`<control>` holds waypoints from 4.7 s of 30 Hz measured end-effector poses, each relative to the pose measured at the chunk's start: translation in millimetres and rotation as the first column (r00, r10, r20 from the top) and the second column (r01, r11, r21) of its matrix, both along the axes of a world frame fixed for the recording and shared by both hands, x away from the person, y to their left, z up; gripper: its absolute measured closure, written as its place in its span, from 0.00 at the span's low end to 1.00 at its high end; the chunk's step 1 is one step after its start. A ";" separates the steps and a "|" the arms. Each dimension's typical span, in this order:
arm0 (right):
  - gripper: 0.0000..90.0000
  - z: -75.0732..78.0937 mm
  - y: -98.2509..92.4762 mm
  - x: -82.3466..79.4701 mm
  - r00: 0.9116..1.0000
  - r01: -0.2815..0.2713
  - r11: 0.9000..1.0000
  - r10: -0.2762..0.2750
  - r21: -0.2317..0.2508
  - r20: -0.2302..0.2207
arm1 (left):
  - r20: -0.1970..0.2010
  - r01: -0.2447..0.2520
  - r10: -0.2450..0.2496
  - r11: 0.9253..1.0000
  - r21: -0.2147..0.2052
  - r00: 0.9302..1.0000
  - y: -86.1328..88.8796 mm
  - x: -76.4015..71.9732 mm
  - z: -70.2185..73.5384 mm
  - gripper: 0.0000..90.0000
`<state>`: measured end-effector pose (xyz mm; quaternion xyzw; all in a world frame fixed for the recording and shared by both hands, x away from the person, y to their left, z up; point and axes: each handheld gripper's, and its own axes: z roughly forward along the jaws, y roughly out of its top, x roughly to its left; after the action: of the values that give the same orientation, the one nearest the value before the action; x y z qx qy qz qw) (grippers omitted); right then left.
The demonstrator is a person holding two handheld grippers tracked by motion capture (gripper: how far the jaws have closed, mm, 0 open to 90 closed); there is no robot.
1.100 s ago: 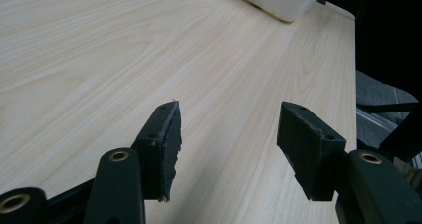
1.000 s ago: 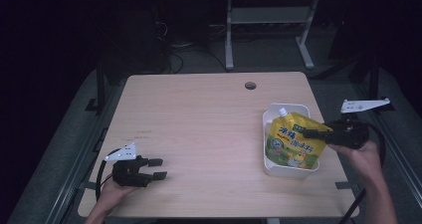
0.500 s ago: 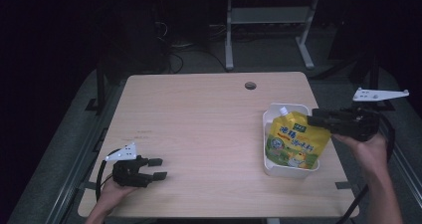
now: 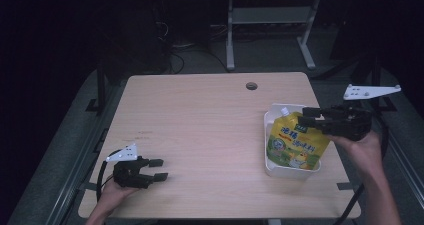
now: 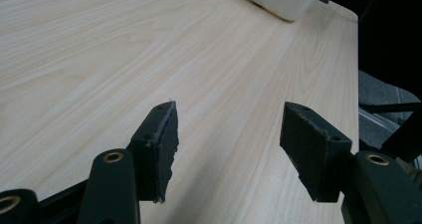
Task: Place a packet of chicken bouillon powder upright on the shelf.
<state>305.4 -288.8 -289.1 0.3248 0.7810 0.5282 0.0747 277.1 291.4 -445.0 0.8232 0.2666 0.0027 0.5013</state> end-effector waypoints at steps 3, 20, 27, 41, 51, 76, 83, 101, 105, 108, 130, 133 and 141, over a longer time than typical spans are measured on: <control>0.60 -1.1 3.8 0.8 1.000 -0.007 1.000 0.007 -0.001 -0.008 | 0.000 -0.001 0.001 1.000 0.000 1.000 0.4 0.0 0.2 0.44; 0.58 -11.3 20.6 -2.0 0.999 -0.024 0.999 0.023 -0.024 -0.025 | 0.000 -0.001 0.001 1.000 0.002 1.000 1.0 -0.2 0.1 0.43; 0.57 -16.7 32.0 -5.5 0.999 -0.039 0.999 0.038 -0.032 -0.029 | 0.002 0.000 0.000 1.000 0.003 1.000 1.7 -0.4 0.2 0.43; 0.52 -25.0 67.4 -12.8 0.995 -0.094 0.995 0.093 -0.029 -0.040 | 0.002 -0.005 0.005 1.000 0.007 1.000 2.4 -1.1 0.4 0.42; 0.52 -31.7 93.3 -16.8 0.993 -0.115 0.993 0.114 -0.030 -0.044 | 0.003 0.000 0.000 1.000 0.017 1.000 1.9 -1.8 0.1 0.42; 0.44 -48.4 158.2 -23.5 0.976 -0.209 0.977 0.207 -0.031 -0.059 | 0.002 0.005 -0.005 1.000 0.030 1.000 0.9 -2.9 -0.5 0.40; 0.42 -57.6 175.9 -26.4 0.970 -0.235 0.971 0.232 -0.046 -0.066 | 0.001 0.006 -0.006 0.999 0.035 1.000 0.7 -2.7 -1.2 0.38; 0.39 -83.5 209.7 -33.9 0.957 -0.282 0.956 0.275 -0.079 -0.097 | -0.002 0.005 -0.004 0.999 0.050 1.000 -1.5 -3.8 -2.2 0.35; 0.39 -87.9 215.9 -35.5 0.954 -0.291 0.953 0.283 -0.088 -0.098 | 0.001 0.004 -0.004 0.999 0.050 1.000 -0.9 -4.2 -1.7 0.35; 0.39 -91.4 219.7 -36.1 0.953 -0.295 0.951 0.286 -0.095 -0.102 | 0.001 0.003 -0.003 0.999 0.048 1.000 -1.0 -4.6 -1.7 0.35; 0.35 -126.9 231.9 -40.8 0.964 -0.254 0.962 0.242 -0.103 -0.110 | 0.006 0.015 -0.016 0.998 0.067 1.000 -3.4 -6.4 -1.8 0.34; 0.35 -132.8 231.5 -40.9 0.968 -0.240 0.966 0.229 -0.102 -0.108 | 0.008 0.019 -0.019 0.997 0.070 1.000 -4.1 -7.0 -1.7 0.34; 0.34 -147.8 234.9 -42.1 0.970 -0.227 0.968 0.215 -0.110 -0.113 | 0.012 0.020 -0.021 0.997 0.076 1.000 -5.4 -9.9 -1.8 0.33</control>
<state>263.2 -53.9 -436.9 0.2565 0.8458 0.4678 -0.0041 267.3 286.0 -446.8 0.8442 0.2548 0.0130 0.4714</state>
